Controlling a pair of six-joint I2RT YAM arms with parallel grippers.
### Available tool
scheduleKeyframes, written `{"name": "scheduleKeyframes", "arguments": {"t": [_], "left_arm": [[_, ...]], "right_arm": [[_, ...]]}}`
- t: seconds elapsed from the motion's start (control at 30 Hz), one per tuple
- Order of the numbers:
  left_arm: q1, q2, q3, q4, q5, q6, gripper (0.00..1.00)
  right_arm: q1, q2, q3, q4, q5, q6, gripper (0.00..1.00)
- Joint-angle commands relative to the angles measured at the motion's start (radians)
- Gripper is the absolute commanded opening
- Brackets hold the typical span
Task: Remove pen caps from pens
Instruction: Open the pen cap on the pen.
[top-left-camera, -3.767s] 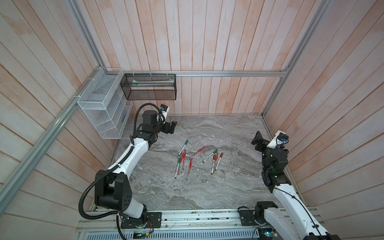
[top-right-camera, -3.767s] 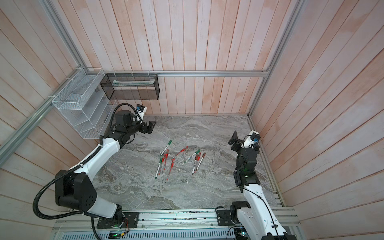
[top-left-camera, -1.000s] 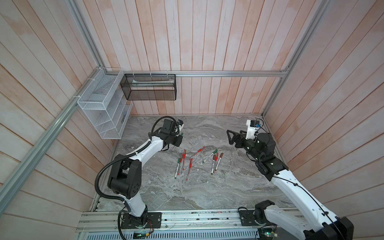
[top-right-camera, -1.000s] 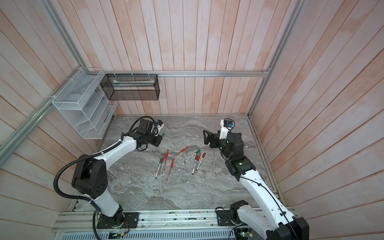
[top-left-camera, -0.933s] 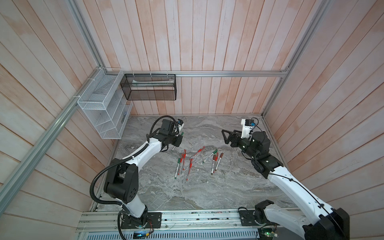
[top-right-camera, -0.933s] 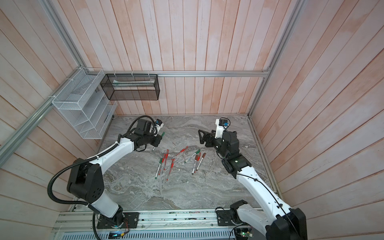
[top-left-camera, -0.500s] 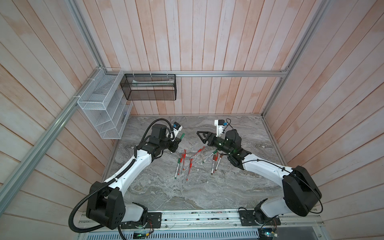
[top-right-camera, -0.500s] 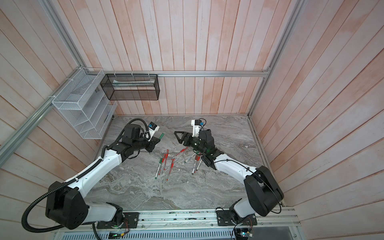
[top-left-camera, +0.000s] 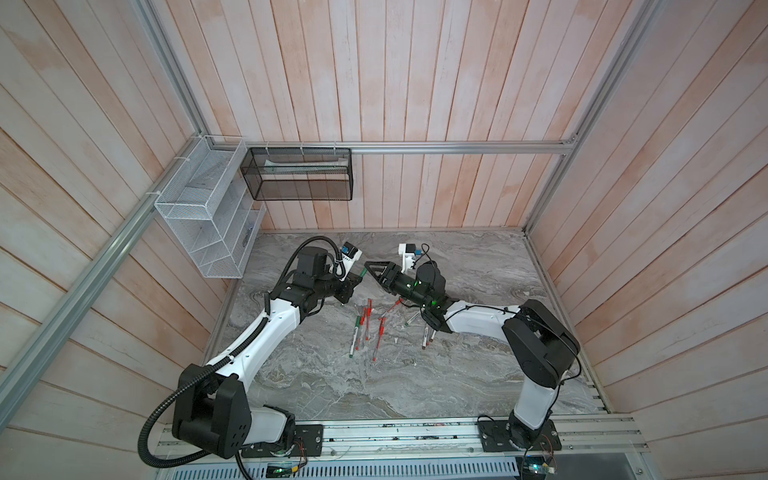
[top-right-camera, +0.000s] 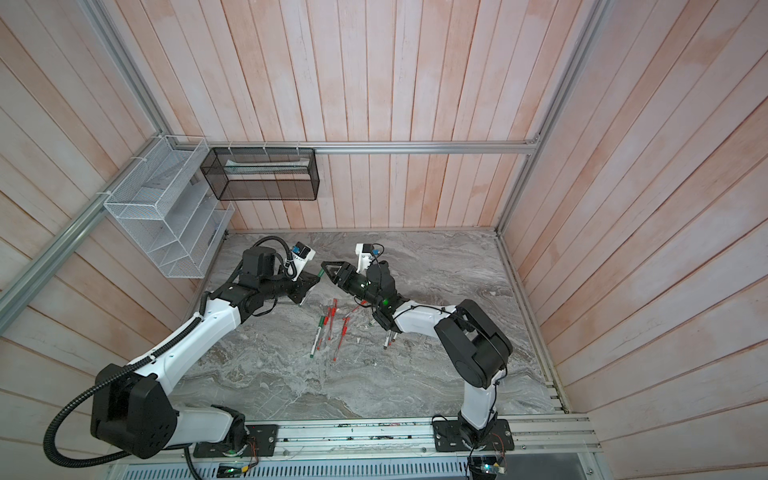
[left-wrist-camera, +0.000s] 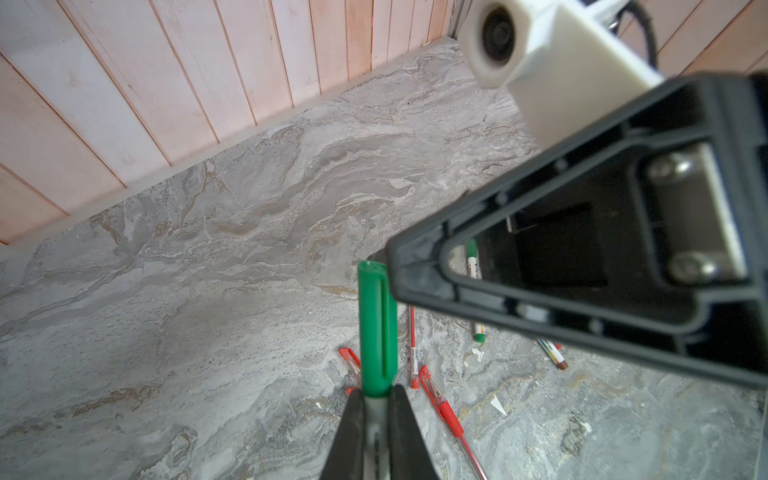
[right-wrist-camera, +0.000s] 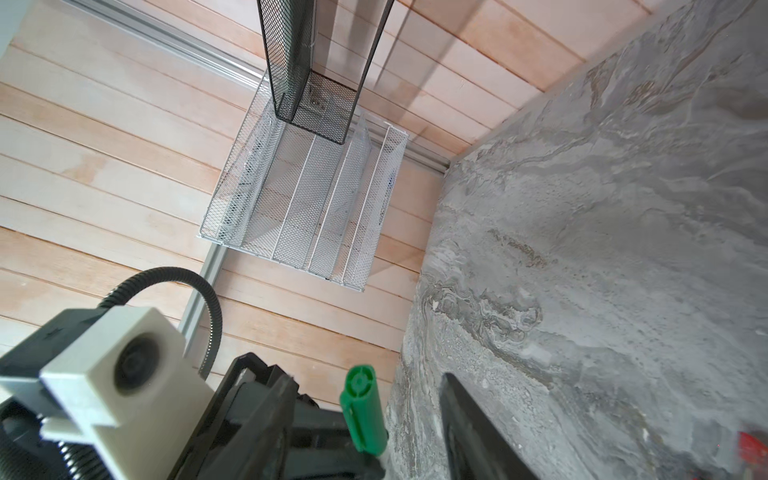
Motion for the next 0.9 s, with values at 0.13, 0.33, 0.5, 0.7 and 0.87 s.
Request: {"name": "scheduleKeyframes", "arguments": {"t": [0.13, 0.33, 0.5, 0.7, 0.87], "left_arm": [[-0.001, 0.017, -0.023, 0.043, 0.02, 0.016, 0.0], [-0.001, 0.022, -0.027, 0.05, 0.011, 0.016, 0.0], [-0.007, 0.03, -0.015, 0.035, 0.006, 0.022, 0.0], [-0.008, 0.019, -0.038, 0.032, 0.016, 0.066, 0.49], [-0.002, -0.009, -0.059, 0.031, 0.02, 0.099, 0.74]], "right_arm": [[0.017, 0.034, 0.055, 0.024, -0.04, 0.021, 0.4], [0.025, 0.048, 0.077, 0.003, -0.047, 0.014, 0.26], [0.029, 0.058, 0.096, -0.019, -0.054, 0.01, 0.08], [0.015, 0.025, 0.072, -0.025, -0.049, -0.022, 0.01], [-0.007, -0.023, 0.028, 0.002, -0.102, -0.1, 0.01]]}}
